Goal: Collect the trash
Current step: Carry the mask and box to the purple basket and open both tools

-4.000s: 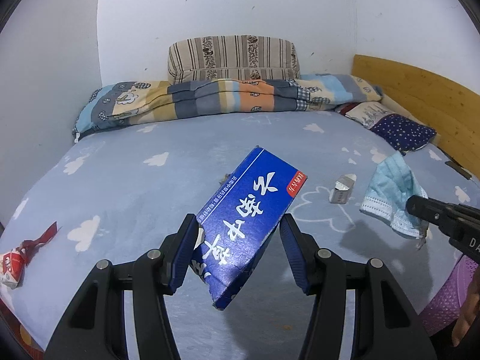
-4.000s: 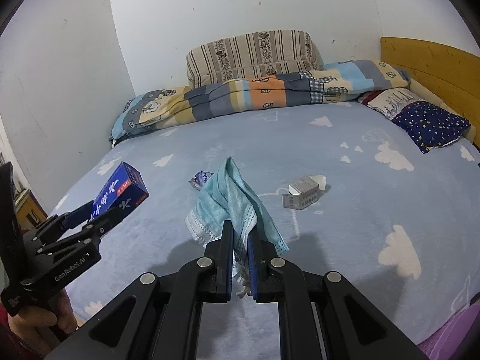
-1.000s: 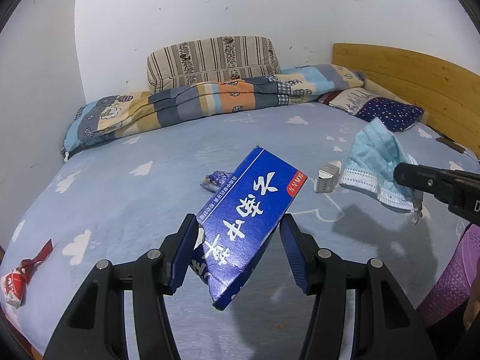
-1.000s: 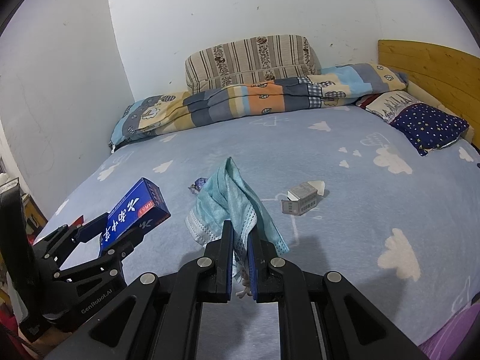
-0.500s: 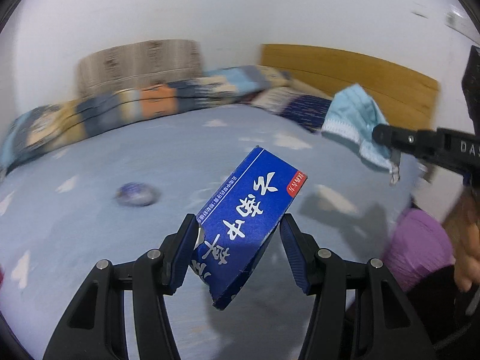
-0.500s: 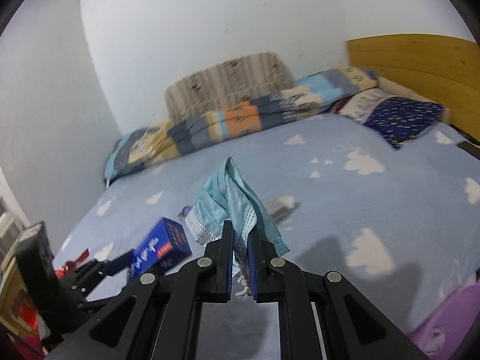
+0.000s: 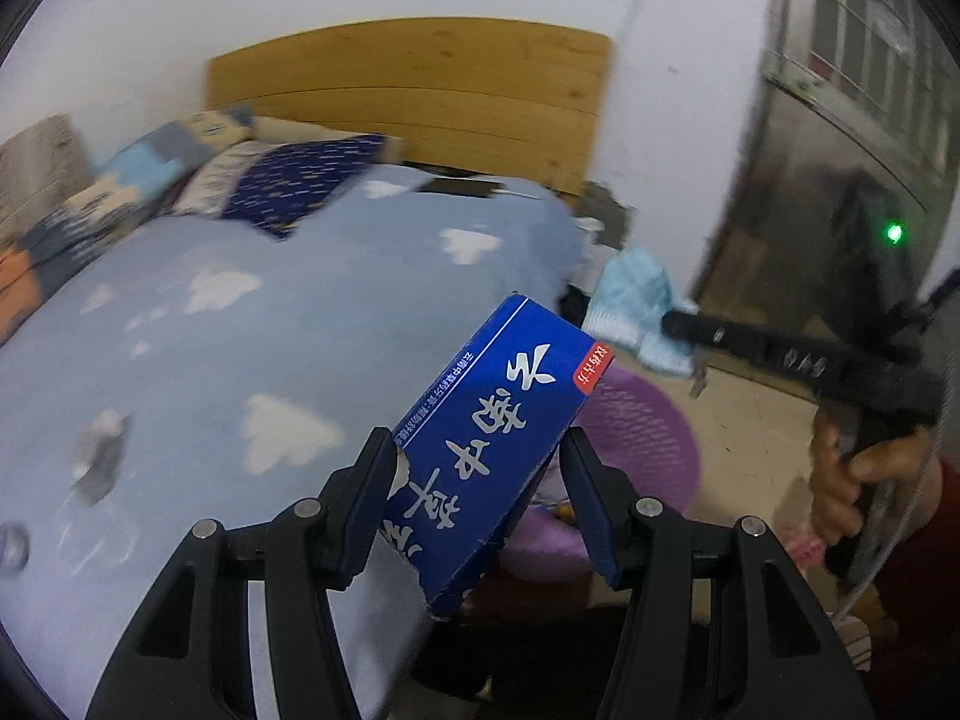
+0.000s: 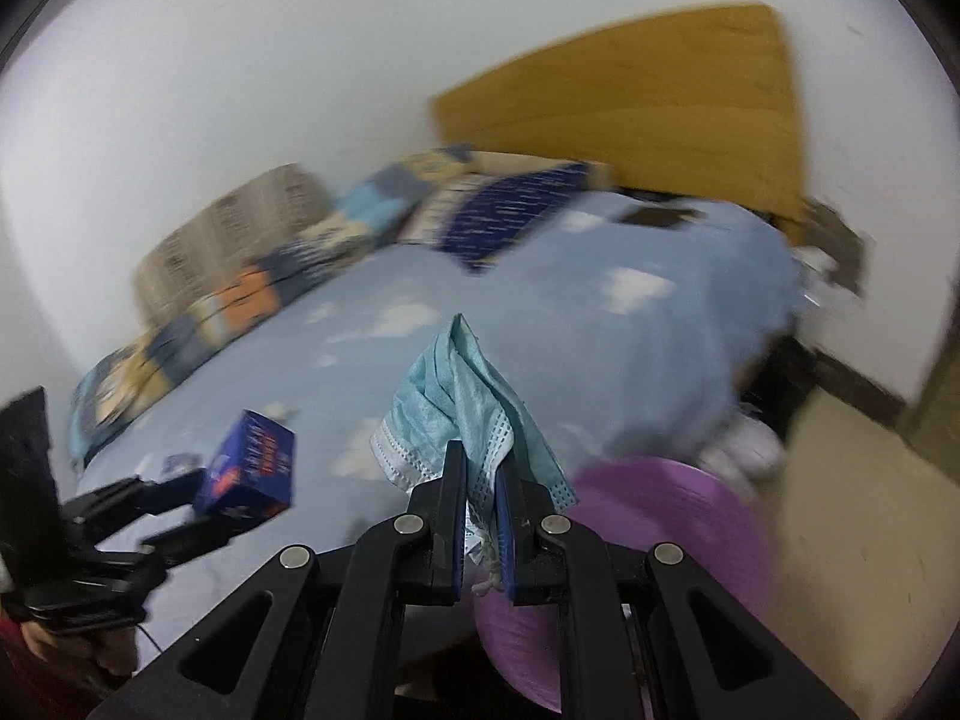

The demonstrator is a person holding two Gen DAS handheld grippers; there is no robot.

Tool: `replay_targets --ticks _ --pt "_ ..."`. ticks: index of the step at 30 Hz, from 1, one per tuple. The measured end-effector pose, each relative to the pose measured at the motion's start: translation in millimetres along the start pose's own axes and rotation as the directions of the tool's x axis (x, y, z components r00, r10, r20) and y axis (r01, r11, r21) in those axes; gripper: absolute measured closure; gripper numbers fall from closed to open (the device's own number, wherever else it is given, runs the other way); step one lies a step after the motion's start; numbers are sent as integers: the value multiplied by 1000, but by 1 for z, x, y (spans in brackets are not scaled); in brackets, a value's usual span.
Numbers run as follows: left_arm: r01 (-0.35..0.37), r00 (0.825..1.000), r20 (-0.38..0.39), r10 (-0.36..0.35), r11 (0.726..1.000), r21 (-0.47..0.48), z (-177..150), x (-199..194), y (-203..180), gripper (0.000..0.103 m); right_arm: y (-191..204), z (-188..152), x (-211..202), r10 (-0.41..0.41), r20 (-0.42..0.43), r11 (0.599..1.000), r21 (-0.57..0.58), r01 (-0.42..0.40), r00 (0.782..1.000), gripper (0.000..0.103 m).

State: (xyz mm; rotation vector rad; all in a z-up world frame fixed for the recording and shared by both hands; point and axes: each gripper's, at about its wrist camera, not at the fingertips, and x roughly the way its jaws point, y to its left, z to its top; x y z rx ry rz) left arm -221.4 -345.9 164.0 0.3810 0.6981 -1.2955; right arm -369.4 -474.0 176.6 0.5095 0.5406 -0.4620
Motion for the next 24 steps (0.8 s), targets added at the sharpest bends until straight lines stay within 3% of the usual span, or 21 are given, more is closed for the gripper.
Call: replay_targets --ticks 7,10,12,13,17,24 --pt "118 987 -118 -113 993 28 31 55 -45 47 -74 -12 0 -104 -48 984 142 110 993 93" --pt "136 979 -156 -130 990 27 38 73 -62 36 -93 -16 4 -128 -66 975 173 137 990 88" --pt "133 980 -154 -128 991 26 39 77 -67 35 -103 -20 6 -139 -83 970 191 152 987 69" --pt "134 980 -152 -130 991 21 39 76 -66 34 -108 -22 4 -146 -83 965 206 160 986 67" --pt "121 984 -133 -118 992 16 33 64 -61 34 -114 -23 -1 -151 -63 964 212 161 987 66" --pt "34 996 -83 -37 999 -39 16 32 -26 34 -97 -15 5 -72 -52 976 201 82 996 66"
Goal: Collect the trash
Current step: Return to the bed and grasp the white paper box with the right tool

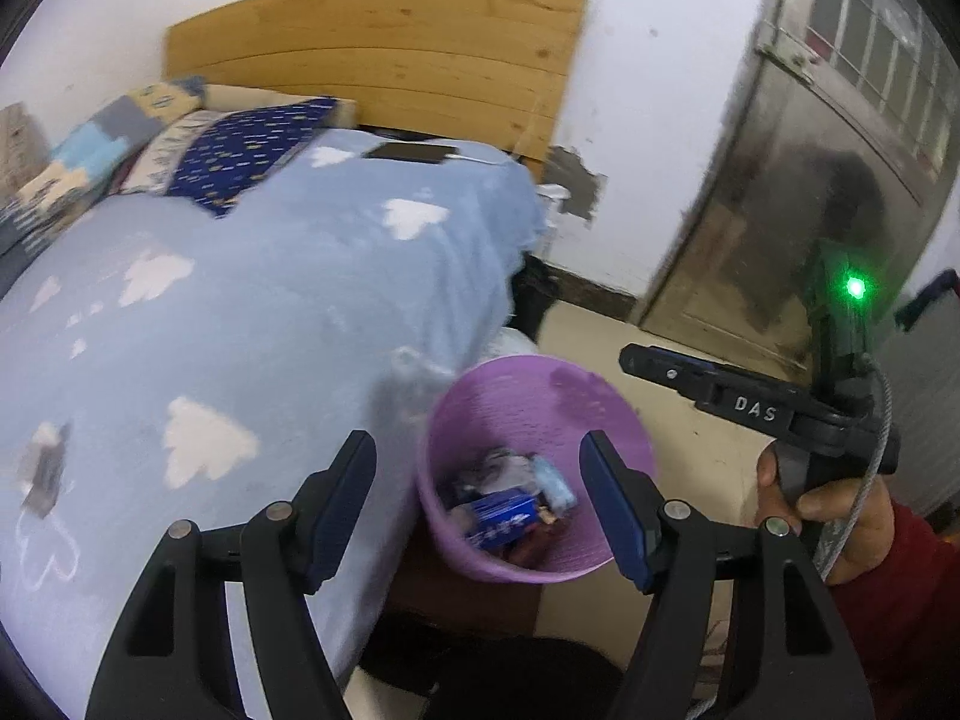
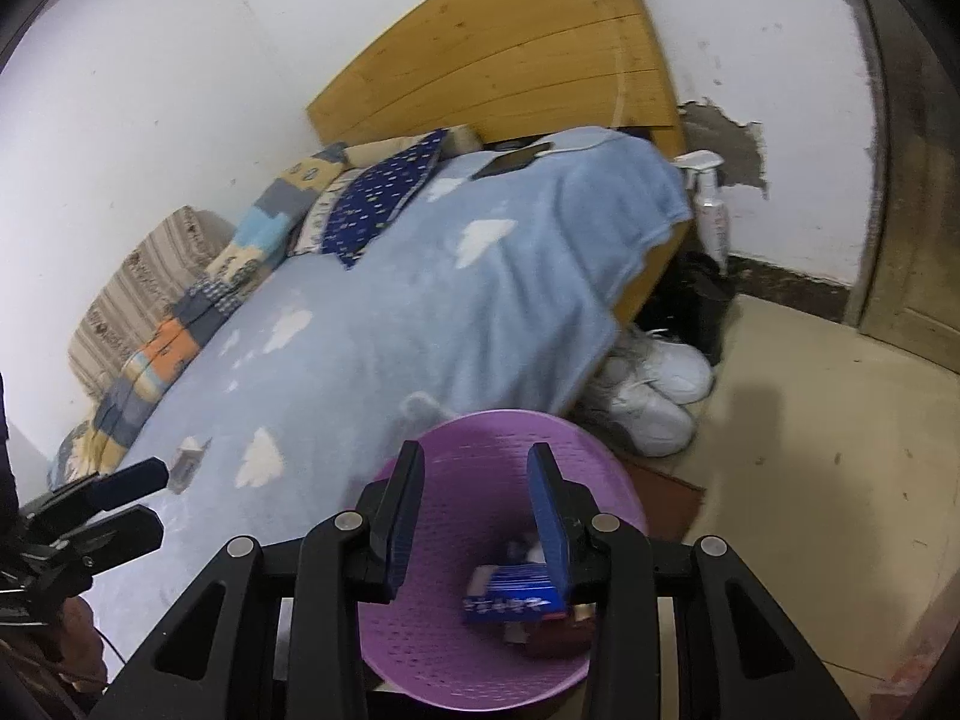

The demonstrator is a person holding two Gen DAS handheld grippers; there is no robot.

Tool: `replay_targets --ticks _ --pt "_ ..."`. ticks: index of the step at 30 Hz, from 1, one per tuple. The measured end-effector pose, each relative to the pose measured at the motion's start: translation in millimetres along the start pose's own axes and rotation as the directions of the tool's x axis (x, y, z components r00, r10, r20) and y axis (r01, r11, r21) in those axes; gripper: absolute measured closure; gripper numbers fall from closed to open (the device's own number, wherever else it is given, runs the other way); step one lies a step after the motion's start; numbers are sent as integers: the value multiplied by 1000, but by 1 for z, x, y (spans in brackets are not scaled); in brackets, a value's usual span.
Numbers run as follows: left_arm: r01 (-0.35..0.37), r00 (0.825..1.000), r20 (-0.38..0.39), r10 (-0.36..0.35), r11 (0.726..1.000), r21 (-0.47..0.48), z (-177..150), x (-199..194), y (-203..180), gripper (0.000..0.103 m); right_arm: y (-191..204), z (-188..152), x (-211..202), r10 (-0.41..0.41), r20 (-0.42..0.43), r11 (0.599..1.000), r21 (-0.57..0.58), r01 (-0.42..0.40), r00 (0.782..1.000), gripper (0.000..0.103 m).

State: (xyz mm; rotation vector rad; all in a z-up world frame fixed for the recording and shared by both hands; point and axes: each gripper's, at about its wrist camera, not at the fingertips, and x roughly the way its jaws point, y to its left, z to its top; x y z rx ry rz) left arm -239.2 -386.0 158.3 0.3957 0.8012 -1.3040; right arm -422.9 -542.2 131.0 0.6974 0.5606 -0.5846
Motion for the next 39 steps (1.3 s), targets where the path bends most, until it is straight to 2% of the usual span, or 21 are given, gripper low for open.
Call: replay_targets --ticks 5,10,15,18,21,23,25,27,30,33,37,39 --pt "-89 995 31 91 993 -72 -30 -35 39 34 42 -2 14 68 -46 994 -77 -71 997 66" --pt "-185 980 40 194 970 -158 -66 -75 89 34 101 0 26 142 -76 973 -175 -154 987 63" --pt "-289 951 29 306 921 -260 -100 -113 149 33 166 -5 36 206 -119 932 -280 -231 971 59" --pt "-362 921 28 389 879 -311 -114 -133 183 33 207 -12 46 240 -164 902 -327 -282 957 55" --pt "-440 873 12 488 799 -410 -133 -153 229 33 246 -19 60 271 -216 875 -352 -333 938 52" --pt "-458 851 -3 525 739 -494 -149 -164 259 33 273 -26 75 274 -258 858 -369 -357 926 50" --pt "-492 820 -58 570 648 -581 -166 -174 291 33 299 -32 96 271 -305 847 -375 -377 913 48" --pt "-473 812 -77 579 575 -668 -180 -189 317 33 321 -37 119 251 -348 840 -385 -382 903 47" --pt "-446 797 -85 598 488 -750 -192 -205 338 33 352 -41 162 213 -412 848 -372 -377 886 46" --pt "-442 778 -93 621 435 -785 -200 -215 351 33 384 -46 207 173 -455 857 -368 -361 873 45" --pt "-461 759 -116 640 404 -790 -205 -221 359 33 414 -55 266 141 -500 897 -300 -324 854 45" --pt "-472 751 -126 648 394 -789 -205 -222 362 33 425 -58 292 127 -505 917 -268 -295 854 45"
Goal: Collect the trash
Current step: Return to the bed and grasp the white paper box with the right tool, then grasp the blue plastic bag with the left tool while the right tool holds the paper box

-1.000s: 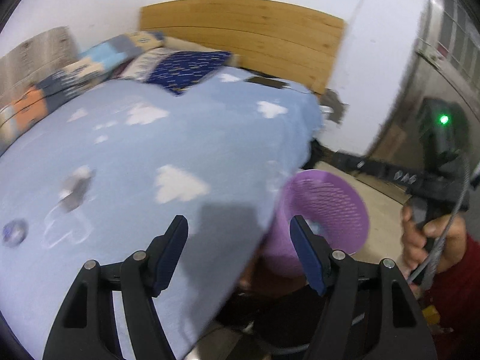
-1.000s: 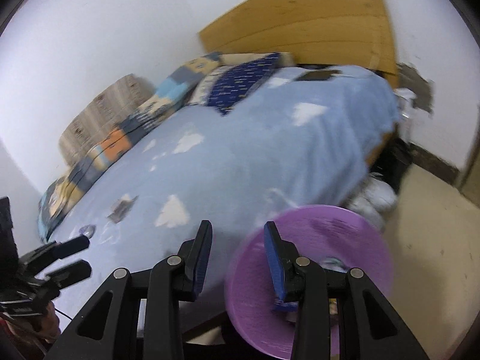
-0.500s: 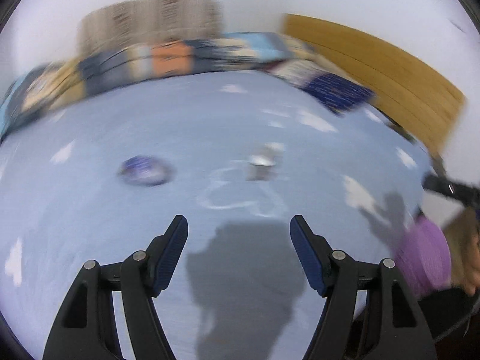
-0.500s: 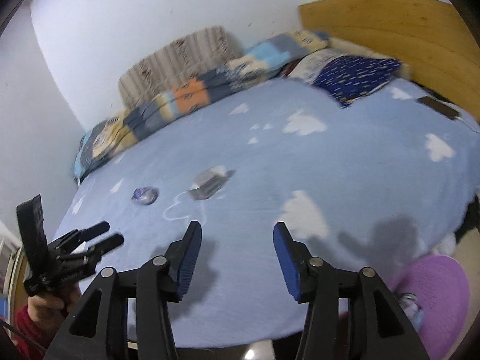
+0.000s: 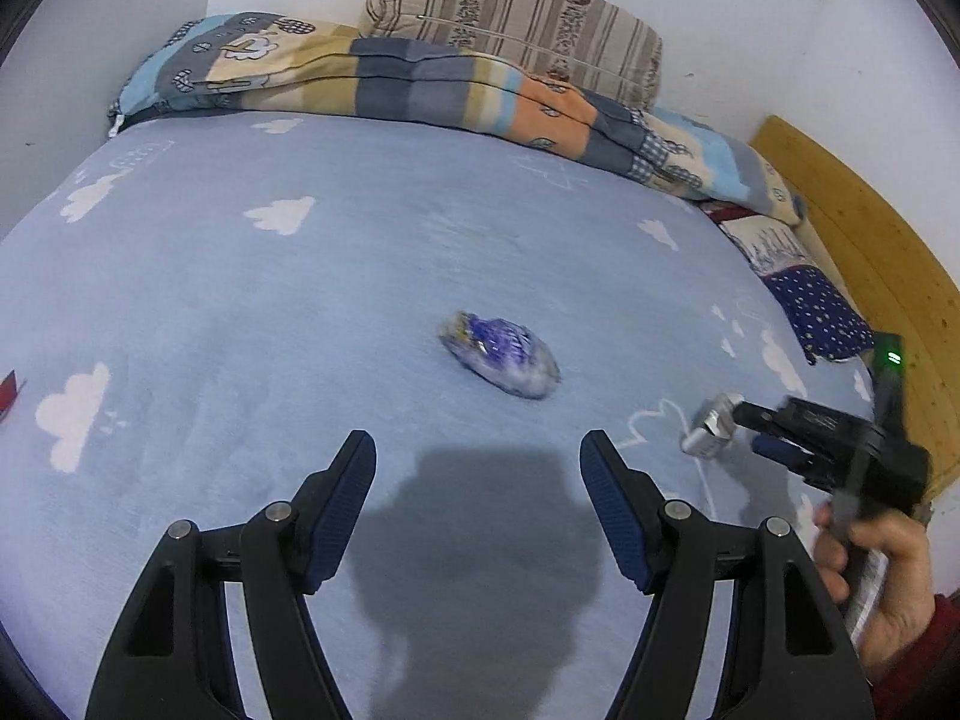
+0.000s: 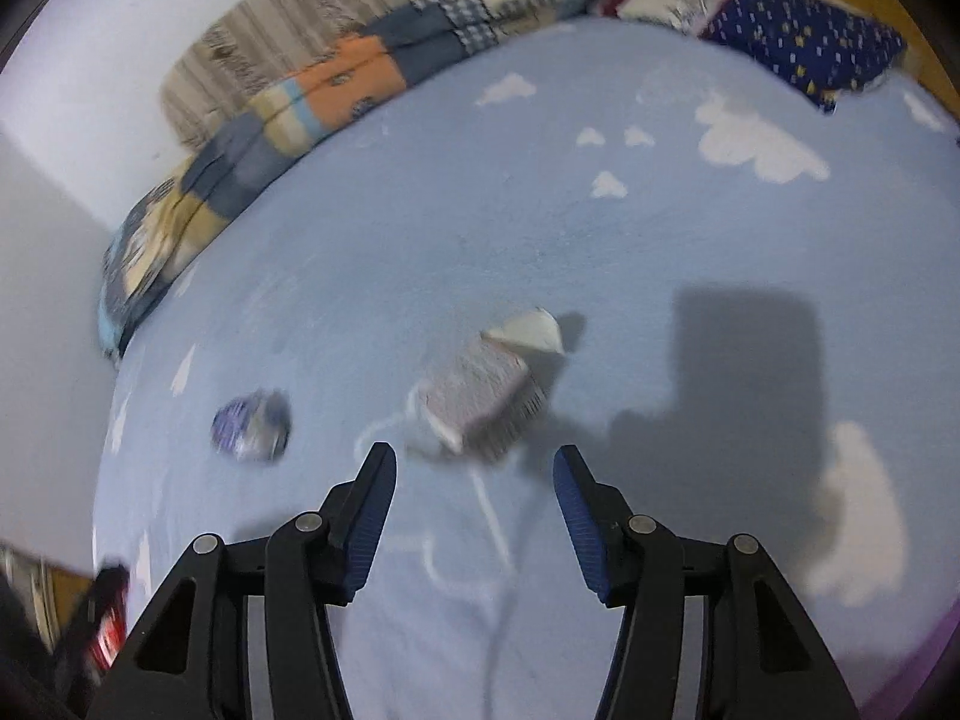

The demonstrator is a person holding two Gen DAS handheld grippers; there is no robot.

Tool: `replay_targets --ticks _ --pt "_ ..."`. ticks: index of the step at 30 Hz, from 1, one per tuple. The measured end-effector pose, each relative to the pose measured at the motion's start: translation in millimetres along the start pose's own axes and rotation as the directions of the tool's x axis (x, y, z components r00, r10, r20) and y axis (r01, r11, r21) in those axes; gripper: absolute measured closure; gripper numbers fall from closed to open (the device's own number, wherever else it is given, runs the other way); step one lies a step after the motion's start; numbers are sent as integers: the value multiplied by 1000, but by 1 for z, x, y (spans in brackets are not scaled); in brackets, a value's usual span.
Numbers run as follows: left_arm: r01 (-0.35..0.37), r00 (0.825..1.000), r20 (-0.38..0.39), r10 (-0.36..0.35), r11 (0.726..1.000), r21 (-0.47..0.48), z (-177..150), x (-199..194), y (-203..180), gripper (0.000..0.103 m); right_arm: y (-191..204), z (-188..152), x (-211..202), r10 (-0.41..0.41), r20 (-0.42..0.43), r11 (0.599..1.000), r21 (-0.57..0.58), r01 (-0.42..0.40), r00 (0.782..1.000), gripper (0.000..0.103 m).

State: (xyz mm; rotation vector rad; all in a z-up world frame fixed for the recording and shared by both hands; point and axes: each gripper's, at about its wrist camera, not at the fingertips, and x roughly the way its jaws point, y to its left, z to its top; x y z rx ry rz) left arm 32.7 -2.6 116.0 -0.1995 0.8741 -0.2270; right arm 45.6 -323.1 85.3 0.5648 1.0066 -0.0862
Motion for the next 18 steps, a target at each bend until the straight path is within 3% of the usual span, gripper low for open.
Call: replay_targets --ticks 7,9,15,18 --pt "-24 1000 8 24 1000 -16 13 11 6 29 15 18 54 -156 -52 988 13 157 986 46" --pt "-24 1000 -2 23 999 -38 17 20 10 29 15 13 53 -182 -56 983 -9 182 982 57" --pt "-5 999 -53 1 997 -74 35 61 4 29 13 -5 9 -156 -4 986 -58 156 988 62" --pt "12 995 -102 -21 996 -87 41 93 -6 21 12 -19 -28 -82 26 994 -67 84 996 62"
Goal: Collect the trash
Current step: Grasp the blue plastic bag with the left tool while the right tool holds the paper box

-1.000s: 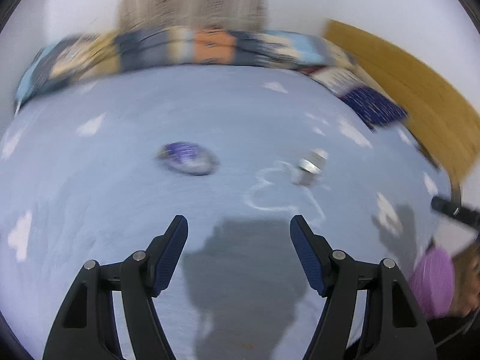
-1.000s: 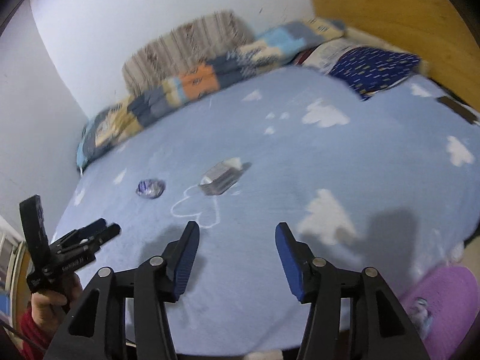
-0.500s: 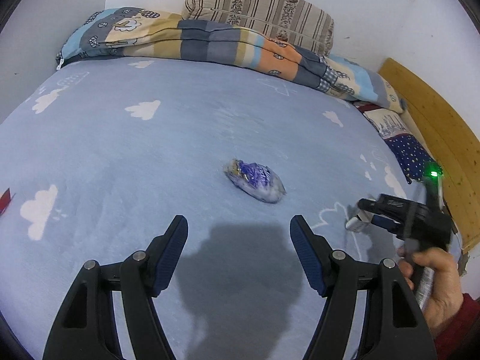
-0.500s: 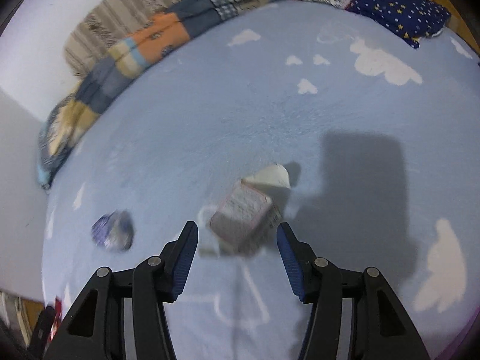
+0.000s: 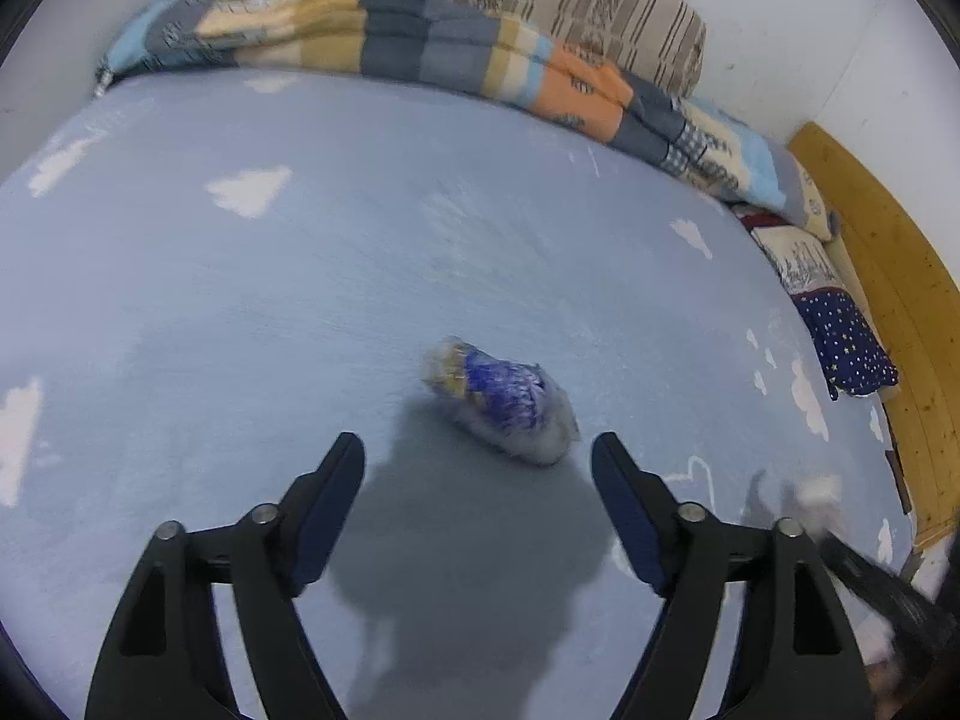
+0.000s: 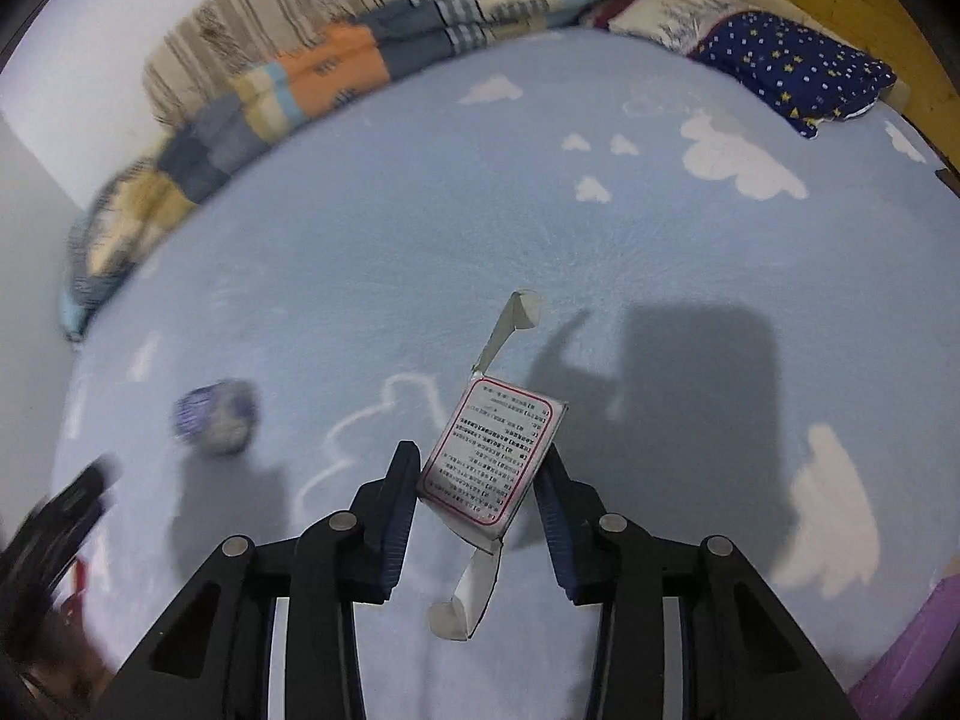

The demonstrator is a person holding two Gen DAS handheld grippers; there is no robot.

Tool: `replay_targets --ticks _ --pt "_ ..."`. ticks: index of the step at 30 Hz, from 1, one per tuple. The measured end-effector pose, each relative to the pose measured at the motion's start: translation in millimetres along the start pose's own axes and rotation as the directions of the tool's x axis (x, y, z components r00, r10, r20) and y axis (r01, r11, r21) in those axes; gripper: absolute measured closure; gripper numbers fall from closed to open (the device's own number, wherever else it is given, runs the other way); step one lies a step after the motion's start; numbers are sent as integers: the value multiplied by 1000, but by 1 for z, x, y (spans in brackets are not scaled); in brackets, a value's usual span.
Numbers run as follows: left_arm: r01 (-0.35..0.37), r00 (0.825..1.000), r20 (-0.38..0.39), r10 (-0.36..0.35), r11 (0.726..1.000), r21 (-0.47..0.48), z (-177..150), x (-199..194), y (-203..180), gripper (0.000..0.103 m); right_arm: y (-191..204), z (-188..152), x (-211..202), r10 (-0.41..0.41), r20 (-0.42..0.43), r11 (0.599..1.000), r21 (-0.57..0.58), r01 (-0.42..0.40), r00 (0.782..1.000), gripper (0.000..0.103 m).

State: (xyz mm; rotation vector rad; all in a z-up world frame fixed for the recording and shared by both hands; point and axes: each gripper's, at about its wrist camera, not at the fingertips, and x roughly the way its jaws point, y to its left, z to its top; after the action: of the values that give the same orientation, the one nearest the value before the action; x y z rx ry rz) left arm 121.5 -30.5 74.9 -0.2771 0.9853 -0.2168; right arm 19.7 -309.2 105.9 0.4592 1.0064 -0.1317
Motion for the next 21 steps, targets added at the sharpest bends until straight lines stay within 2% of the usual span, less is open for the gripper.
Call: replay_targets --ticks 4,6,8,9,10,12,15,21 --pt "-44 998 -51 43 999 -10 7 45 -7 18 -6 -19 -48 117 49 993 7 -118 992 62" --pt "-48 996 -70 46 999 -25 7 62 -8 18 -9 -24 -63 141 83 990 12 -142 987 62" --pt "-76 994 -75 76 997 1 7 78 -13 18 -8 -24 -67 155 99 988 13 -157 983 62" --pt "-98 993 -67 100 995 26 7 82 -15 19 -9 -25 -68 158 99 987 11 -160 982 62" --pt "-110 992 -53 112 993 47 6 84 -18 29 -9 -25 -67 157 96 987 4 -158 983 62" --pt "-106 994 -19 108 991 77 4 81 -23 49 -10 -24 -62 148 91 989 -10 -147 985 62" --pt "-88 996 10 88 992 90 1 71 -22 59 -13 -22 -57 151 81 988 -5 -151 985 62" --pt "-76 996 56 70 989 126 -9 24 -24 59 -4 -29 -65 144 107 989 -39 -141 984 62"
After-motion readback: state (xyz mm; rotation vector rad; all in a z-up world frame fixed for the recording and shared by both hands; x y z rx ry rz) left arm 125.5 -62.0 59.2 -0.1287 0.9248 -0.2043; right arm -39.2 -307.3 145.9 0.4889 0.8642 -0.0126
